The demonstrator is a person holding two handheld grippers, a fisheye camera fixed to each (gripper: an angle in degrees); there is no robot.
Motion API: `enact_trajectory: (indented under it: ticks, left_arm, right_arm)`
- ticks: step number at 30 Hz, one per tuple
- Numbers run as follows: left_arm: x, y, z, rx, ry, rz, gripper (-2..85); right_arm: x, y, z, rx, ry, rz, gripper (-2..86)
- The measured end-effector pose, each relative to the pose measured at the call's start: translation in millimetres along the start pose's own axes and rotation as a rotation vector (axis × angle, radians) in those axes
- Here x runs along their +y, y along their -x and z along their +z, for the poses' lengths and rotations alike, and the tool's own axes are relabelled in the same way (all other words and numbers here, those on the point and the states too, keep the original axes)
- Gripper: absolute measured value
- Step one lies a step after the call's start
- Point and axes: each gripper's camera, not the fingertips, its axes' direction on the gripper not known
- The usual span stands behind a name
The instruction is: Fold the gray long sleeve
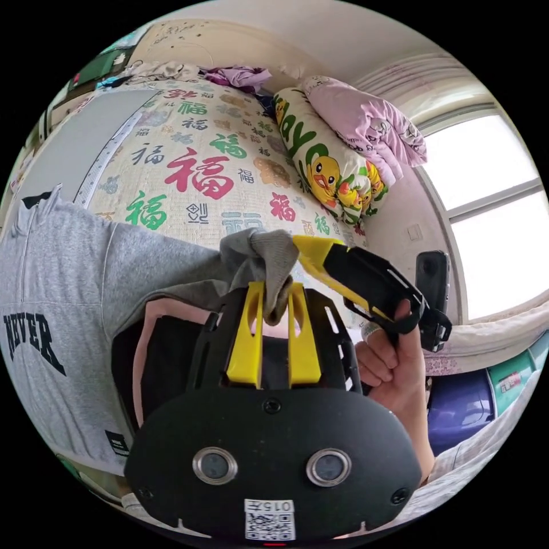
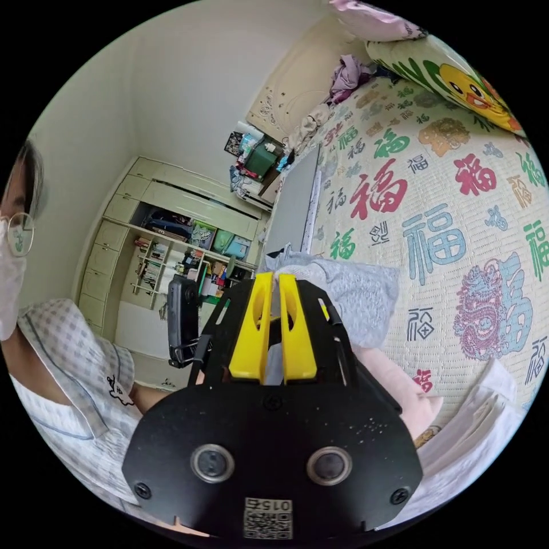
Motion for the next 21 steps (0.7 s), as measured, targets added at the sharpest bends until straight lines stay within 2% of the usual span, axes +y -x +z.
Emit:
enact_trajectory:
  ticks: [5,10,15,21]
  left_arm:
    - [21,58,-72,-0.004,-0.05,-0.066,5.8]
    - [53,137,-180,-0.047,-0.15,-0.131,5.5]
    - [105,252,-294,-0.19,-0.202,-0.201,5.2]
    - [175,387,-367,-0.319,-0.16,-0.315,5.0]
  right_arm:
    - [11,28,1,-0.078,-0.043,-0.093,1.3]
    - [26,45,37,-0.036,0.049,-0.106,1.6]
    - [57,59,113,-0.034,0.173,-0.072,1.9]
    - [103,74,231,0.029,0.333,0.016,2.2]
